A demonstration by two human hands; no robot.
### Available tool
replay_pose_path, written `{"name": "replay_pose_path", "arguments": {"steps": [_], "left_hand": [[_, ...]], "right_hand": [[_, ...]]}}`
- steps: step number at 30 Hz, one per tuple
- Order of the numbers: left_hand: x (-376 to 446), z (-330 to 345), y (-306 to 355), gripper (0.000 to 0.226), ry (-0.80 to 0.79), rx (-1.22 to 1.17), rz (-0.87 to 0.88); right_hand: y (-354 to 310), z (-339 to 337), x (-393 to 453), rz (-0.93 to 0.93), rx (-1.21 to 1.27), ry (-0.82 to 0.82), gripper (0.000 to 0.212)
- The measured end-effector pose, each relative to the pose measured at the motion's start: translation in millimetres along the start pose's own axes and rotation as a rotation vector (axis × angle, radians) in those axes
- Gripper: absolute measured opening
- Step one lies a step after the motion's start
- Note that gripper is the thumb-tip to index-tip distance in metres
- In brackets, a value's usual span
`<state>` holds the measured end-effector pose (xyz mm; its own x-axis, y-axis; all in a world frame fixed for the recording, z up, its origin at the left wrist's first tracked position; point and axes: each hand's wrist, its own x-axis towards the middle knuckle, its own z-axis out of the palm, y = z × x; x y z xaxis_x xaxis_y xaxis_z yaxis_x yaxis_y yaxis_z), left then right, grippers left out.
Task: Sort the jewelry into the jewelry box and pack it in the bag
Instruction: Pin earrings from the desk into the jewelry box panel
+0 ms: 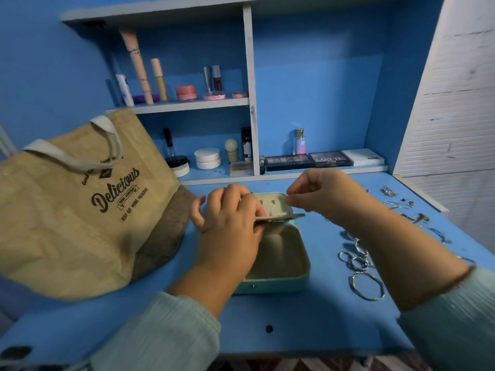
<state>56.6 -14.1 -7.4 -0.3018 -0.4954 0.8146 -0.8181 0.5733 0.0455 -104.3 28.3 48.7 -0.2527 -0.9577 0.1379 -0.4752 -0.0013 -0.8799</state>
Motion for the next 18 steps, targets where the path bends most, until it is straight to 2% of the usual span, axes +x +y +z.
{"name": "replay_pose_path", "arguments": {"steps": [7,18], "left_hand": [[-15.3,-4.2,1.9,0.031,-0.012,0.049,0.074],[-26.2,-1.7,0.8,0.032,0.038,0.019,0.054]], "right_hand": [[-9.5,5.2,1.9,0.007,-0.213,-0.125,0.018],[-8.4,21.4,11.4,-0.008,-0.398,-0.294,0.024]]}}
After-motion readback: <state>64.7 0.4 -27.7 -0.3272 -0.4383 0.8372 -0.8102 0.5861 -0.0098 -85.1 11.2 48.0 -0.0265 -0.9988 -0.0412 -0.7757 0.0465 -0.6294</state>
